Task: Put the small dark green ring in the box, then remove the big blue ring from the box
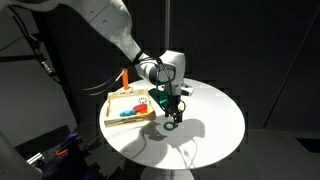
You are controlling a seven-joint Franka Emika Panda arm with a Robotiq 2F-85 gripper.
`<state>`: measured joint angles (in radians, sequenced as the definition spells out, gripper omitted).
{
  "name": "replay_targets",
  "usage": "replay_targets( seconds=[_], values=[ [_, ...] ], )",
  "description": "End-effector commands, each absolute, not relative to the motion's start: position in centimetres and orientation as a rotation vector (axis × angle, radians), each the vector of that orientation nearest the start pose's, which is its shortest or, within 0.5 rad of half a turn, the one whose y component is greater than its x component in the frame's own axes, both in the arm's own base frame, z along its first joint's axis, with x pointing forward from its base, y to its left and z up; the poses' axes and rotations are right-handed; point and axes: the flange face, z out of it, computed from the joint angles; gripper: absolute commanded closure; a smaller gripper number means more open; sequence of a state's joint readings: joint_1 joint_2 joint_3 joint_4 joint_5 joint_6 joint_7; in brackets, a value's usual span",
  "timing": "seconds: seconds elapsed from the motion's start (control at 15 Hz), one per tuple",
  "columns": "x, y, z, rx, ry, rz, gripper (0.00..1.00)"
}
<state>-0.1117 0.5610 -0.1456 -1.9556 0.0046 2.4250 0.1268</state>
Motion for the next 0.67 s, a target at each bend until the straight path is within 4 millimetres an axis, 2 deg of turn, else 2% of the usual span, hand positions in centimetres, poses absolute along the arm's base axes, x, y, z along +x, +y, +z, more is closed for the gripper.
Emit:
replay_targets(
  seconds=[0.0, 0.6],
  values=[
    [60.5, -15.2, 16.7, -3.151, 0.608, 0.145, 0.0],
    [62.0, -13.4, 13.7, -3.155, 0.572, 0.178, 0.0]
  ],
)
